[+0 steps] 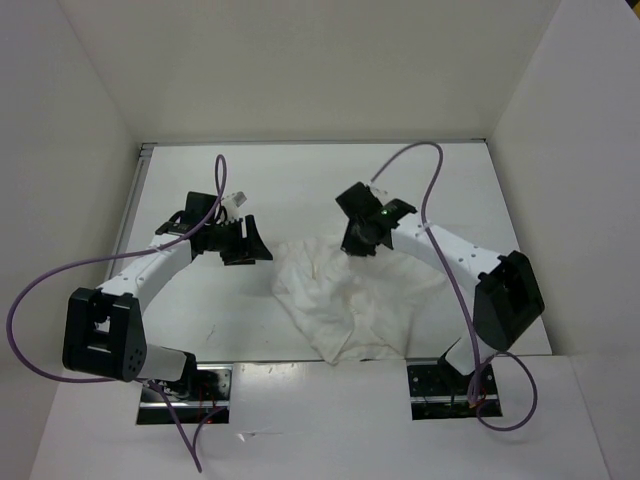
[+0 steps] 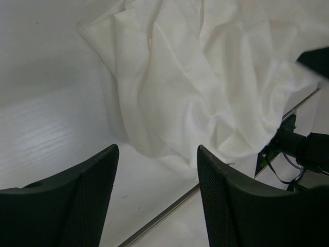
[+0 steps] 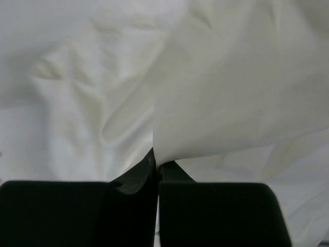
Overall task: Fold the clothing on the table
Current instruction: Move the skirt to the center of the board, then flatten the skirt out
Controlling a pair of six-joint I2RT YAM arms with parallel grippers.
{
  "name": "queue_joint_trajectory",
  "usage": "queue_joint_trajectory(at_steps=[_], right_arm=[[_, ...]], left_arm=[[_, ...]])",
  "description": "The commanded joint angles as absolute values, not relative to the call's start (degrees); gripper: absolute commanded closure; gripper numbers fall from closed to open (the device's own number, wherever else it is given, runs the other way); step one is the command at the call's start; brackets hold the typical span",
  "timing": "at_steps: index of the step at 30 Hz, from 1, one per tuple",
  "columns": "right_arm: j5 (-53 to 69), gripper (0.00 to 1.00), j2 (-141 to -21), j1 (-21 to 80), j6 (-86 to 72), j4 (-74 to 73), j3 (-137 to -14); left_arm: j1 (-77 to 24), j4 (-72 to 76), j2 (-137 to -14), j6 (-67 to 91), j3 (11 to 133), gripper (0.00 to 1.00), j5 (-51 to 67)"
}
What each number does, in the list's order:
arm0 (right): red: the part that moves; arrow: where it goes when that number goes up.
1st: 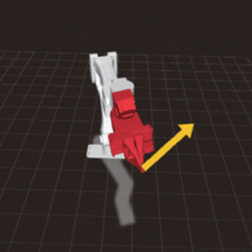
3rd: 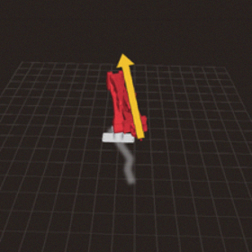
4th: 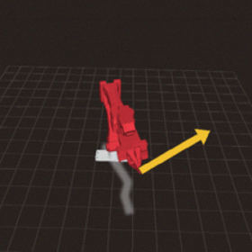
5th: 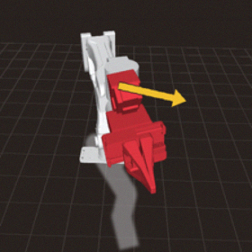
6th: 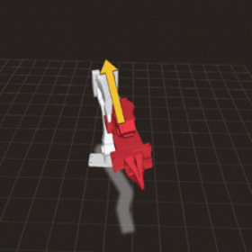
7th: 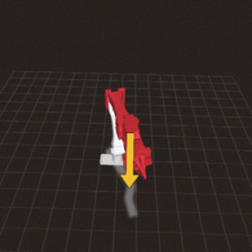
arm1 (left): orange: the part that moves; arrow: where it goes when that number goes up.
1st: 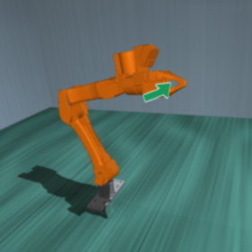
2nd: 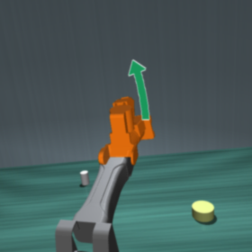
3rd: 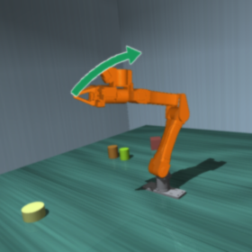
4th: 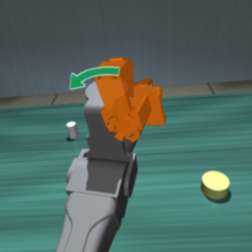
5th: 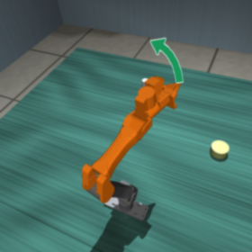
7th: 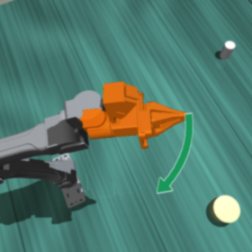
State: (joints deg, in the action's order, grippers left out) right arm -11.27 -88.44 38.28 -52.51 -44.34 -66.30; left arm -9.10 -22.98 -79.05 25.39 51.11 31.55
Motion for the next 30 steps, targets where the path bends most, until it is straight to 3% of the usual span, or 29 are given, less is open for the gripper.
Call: queue_joint_trajectory(at_steps=[1, 5, 8, 10, 12, 13, 16, 20, 26, 30], right_arm=[[-14.7, 1.0, -91.7, 39.1, -41.4, -34.9, -82.3], [-15.2, 1.0, -101.7, 39.1, -34.4, -35.4, -100.3], [-16.4, 0.97, -105.2, 38.6, -33.7, -37.3, -105.8], [-18.0, 0.63, -105.9, 38.0, -33.7, -38.1, -105.8], [-18.9, 0.52, -104.6, 38.0, -33.7, -38.8, -104.0], [-20.5, 0.4, -103.4, 37.4, -33.7, -38.8, -101.5], [-21.9, 0.38, -96.4, 37.4, -33.7, -37.7, -94.3], [-15.0, 0.38, -94.1, 37.4, -33.2, -36.7, -88.0], [-10.6, 0.41, -101.6, 37.4, -33.2, -32.3, -83.7], [-8.9, 0.43, -111.0, 37.4, -34.4, -31.3, -91.1]], left_arm=[[-9.3, -22.5, -78.9, 23.6, 52.8, 0.3, 32.5], [-9.3, -22.5, -78.4, 23.6, 52.8, 0.3, 31.9], [-9.3, -22.5, -77.8, 23.6, 52.8, 0.3, 31.9], [-9.3, -23.0, -77.3, 23.6, 52.3, 0.3, 31.4], [-9.3, -23.0, -77.3, 23.6, 52.3, 0.3, 31.4], [-9.3, -23.0, -77.3, 23.6, 52.3, 0.3, 31.4], [-9.3, -23.0, -77.3, 23.6, 52.3, 0.3, 31.4], [-9.3, -23.0, -79.4, 23.6, 54.1, 0.3, 31.4], [-11.9, -20.9, -82.5, 27.4, 59.9, 0.3, 30.6], [-14.5, -19.6, -83.8, 28.8, 61.9, 0.3, 30.6]])
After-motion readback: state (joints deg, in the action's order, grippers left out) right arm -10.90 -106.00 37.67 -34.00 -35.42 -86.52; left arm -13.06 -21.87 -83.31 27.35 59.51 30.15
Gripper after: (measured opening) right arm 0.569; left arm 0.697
